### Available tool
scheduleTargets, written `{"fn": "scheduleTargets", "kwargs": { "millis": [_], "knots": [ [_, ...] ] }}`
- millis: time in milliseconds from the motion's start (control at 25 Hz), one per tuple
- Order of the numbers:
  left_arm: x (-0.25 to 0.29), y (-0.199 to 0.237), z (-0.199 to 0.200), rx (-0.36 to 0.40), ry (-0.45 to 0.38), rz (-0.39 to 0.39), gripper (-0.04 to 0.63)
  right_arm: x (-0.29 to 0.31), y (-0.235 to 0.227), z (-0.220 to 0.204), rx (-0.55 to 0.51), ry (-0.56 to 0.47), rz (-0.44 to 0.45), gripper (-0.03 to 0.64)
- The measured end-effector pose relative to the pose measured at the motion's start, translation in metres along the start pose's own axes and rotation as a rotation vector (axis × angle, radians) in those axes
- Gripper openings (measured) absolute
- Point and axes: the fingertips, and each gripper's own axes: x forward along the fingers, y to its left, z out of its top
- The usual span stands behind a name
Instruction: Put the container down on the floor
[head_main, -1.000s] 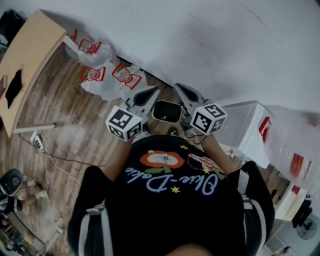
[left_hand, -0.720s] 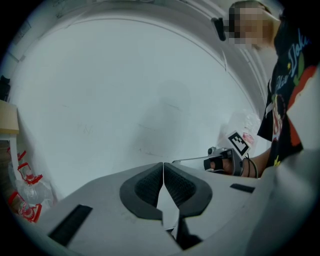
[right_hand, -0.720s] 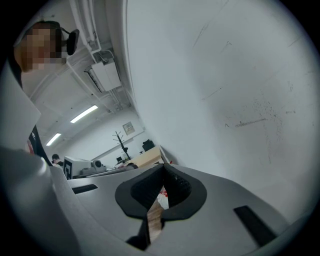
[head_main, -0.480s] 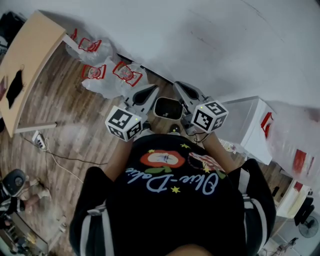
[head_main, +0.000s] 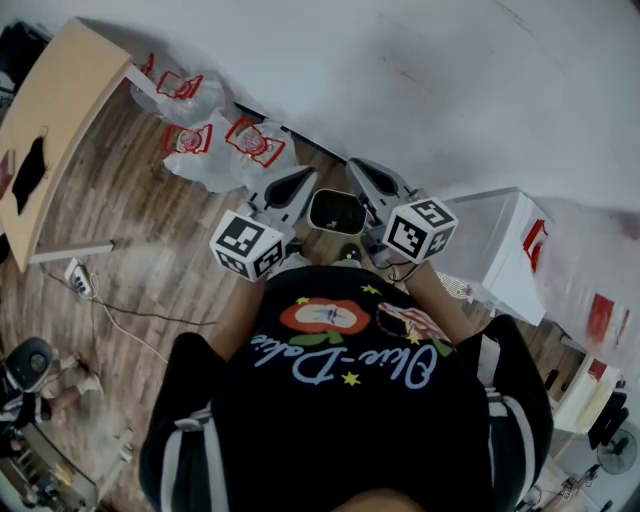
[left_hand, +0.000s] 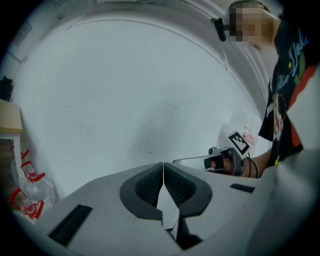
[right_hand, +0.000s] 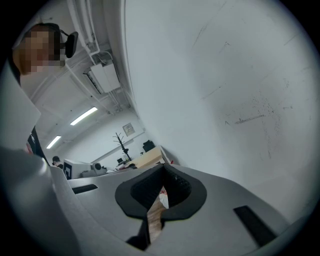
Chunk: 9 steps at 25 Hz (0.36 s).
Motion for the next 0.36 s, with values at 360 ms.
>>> {"fn": "scheduleTargets", "kwargs": {
  "millis": [360],
  "knots": [
    [-0.0039,0.0032,0.003,0.003,-0.007,0.012,0.006,0.0007,0.0076,0.0007,-0.02,-0.005,0.023,-0.001]
  ]
}}
